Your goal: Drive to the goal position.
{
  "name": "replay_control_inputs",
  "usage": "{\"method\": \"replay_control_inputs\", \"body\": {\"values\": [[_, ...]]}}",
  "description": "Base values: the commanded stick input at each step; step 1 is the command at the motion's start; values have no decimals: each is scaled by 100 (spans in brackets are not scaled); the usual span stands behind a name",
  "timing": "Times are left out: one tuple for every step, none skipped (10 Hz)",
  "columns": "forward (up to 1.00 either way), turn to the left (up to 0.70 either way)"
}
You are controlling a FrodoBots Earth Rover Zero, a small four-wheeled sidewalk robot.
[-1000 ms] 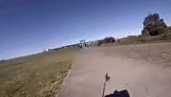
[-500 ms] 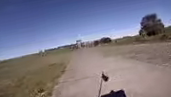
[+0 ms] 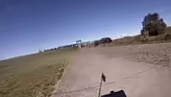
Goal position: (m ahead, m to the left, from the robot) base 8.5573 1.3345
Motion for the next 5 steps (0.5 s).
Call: {"method": "replay_control_inputs", "body": {"values": [[100,0],[100,0],[100,0],[100,-4],[100,-8]]}}
